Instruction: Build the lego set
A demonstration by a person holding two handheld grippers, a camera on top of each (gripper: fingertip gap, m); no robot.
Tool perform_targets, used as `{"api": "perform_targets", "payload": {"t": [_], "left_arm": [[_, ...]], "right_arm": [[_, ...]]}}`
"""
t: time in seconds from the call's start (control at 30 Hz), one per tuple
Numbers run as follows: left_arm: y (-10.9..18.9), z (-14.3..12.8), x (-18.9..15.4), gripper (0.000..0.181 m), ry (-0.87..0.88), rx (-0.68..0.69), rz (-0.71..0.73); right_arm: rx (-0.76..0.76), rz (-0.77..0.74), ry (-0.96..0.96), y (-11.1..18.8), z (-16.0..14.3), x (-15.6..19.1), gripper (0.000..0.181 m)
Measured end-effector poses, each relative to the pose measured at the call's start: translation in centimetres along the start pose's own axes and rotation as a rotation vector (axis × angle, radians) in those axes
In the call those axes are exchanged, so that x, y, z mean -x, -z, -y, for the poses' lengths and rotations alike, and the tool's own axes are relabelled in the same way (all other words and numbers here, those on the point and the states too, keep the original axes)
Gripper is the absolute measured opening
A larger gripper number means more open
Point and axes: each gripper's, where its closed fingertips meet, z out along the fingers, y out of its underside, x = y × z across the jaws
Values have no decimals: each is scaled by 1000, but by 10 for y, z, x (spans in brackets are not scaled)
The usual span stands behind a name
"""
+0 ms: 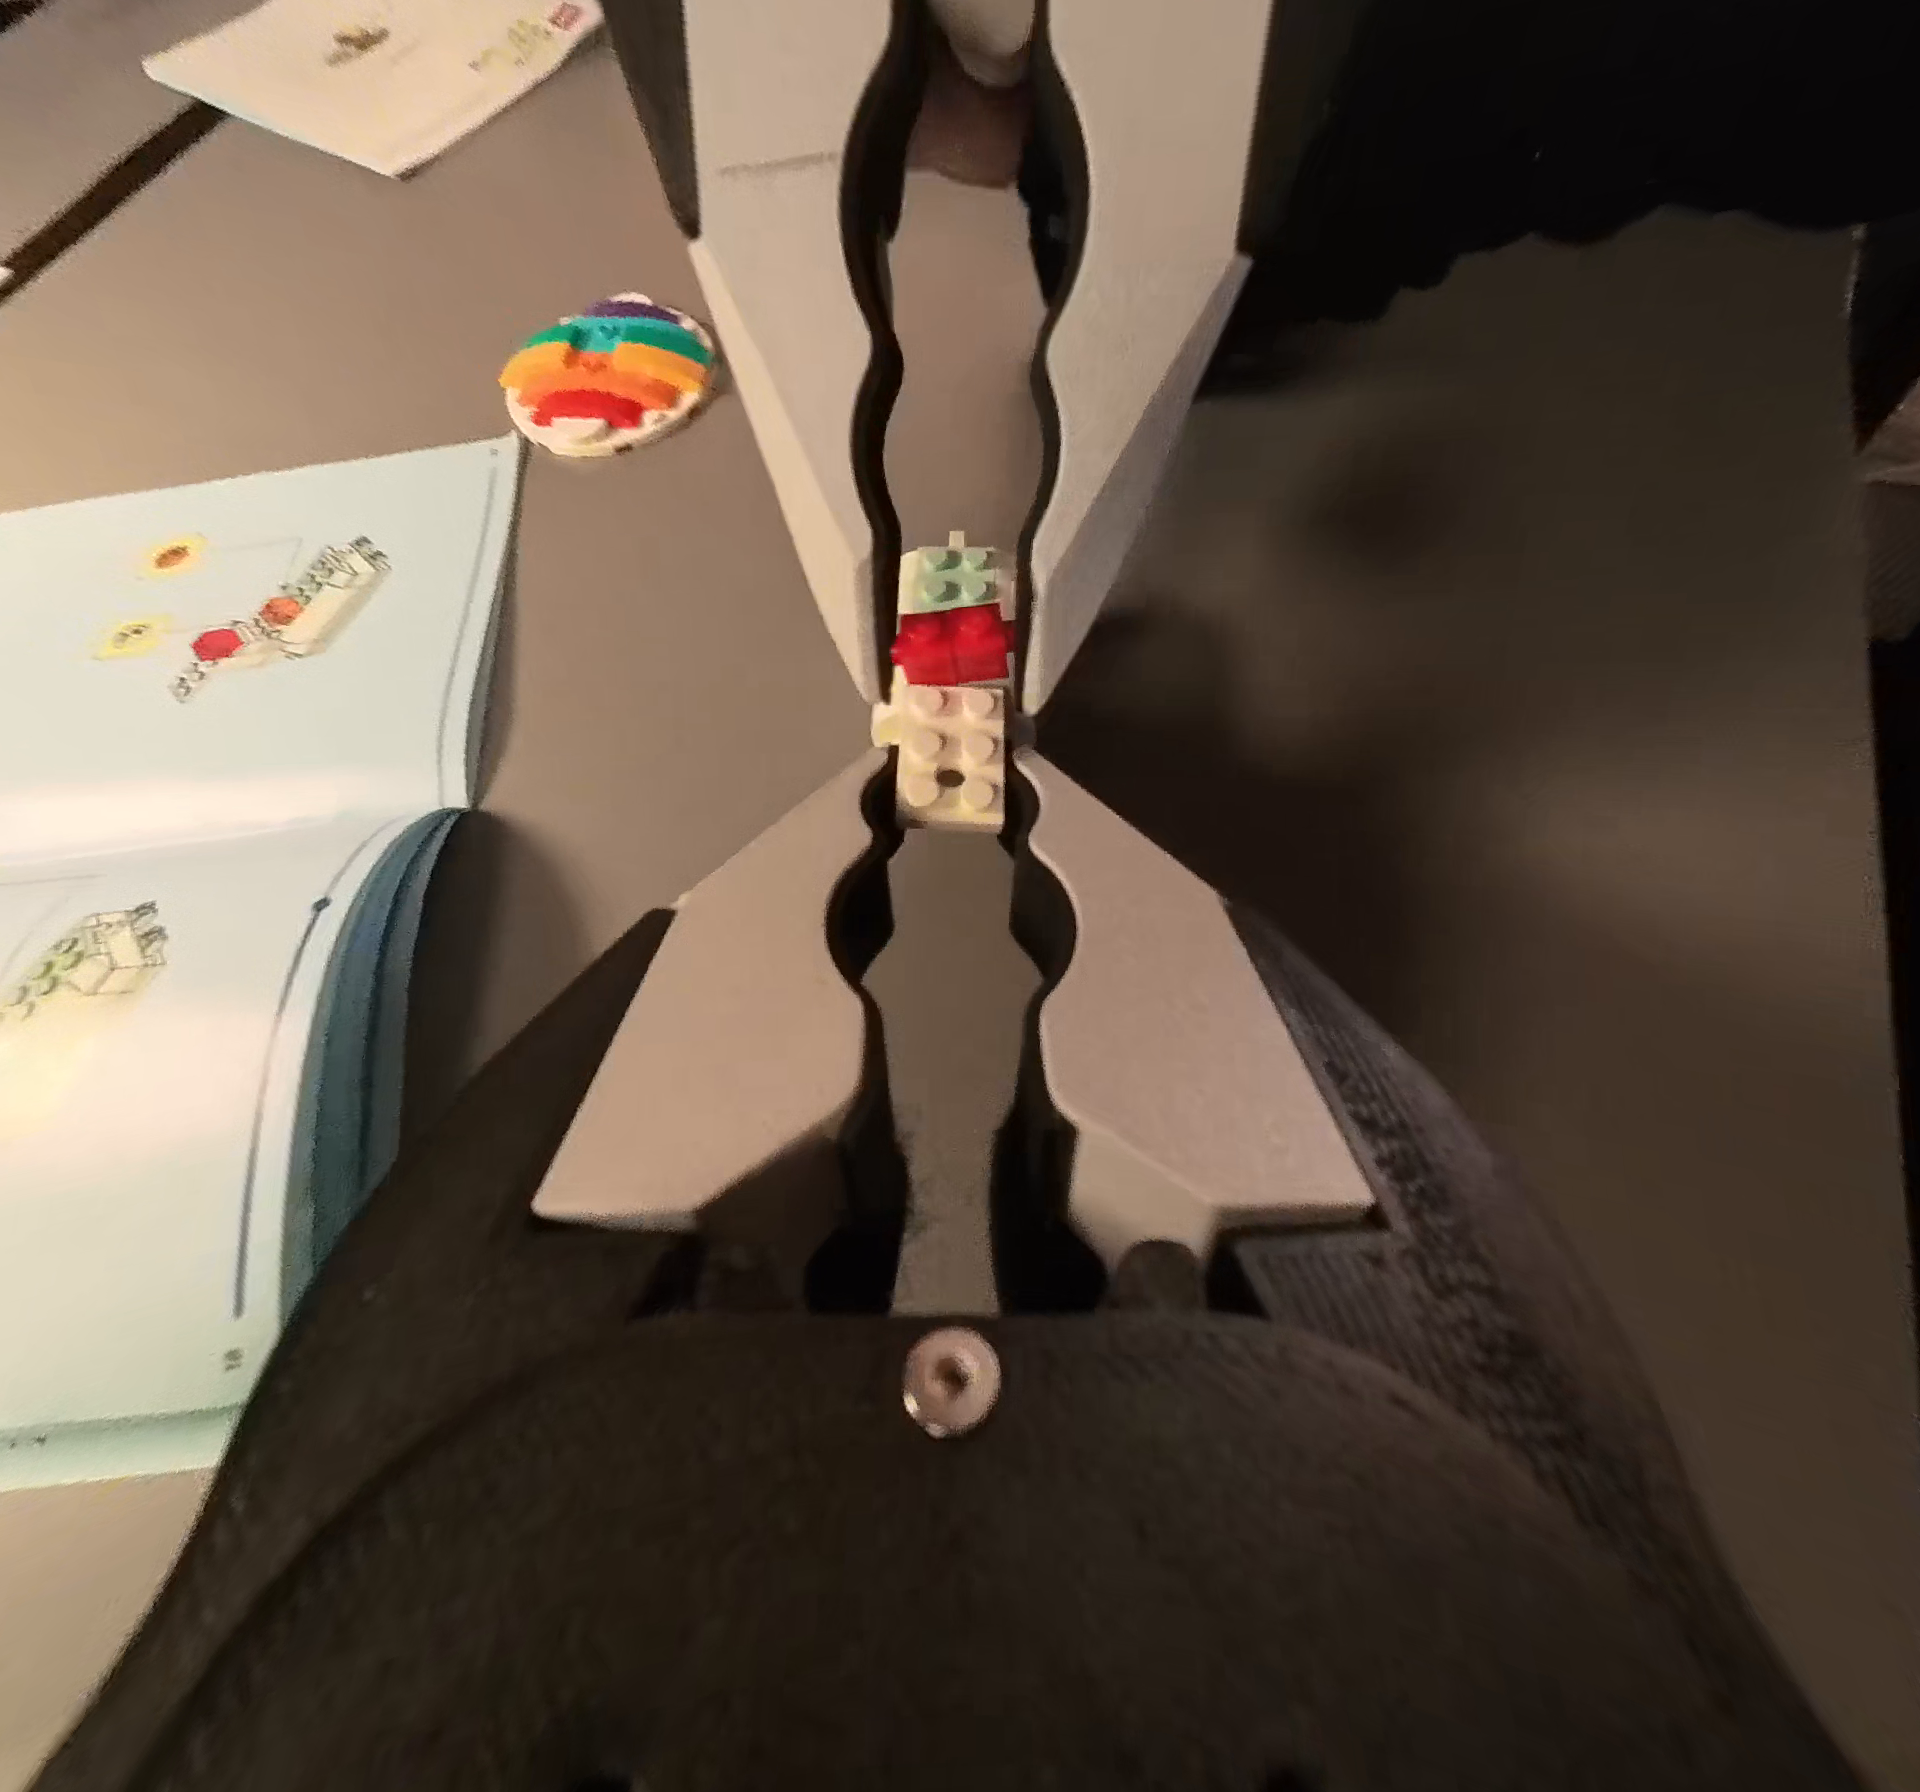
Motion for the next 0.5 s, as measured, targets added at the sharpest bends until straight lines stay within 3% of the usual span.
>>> {"api": "perform_targets", "payload": {"t": [0.5], "left_arm": [[16,22,13,15,33,-144,70]], "right_arm": [[-190,-85,89,12,25,-9,18]]}}
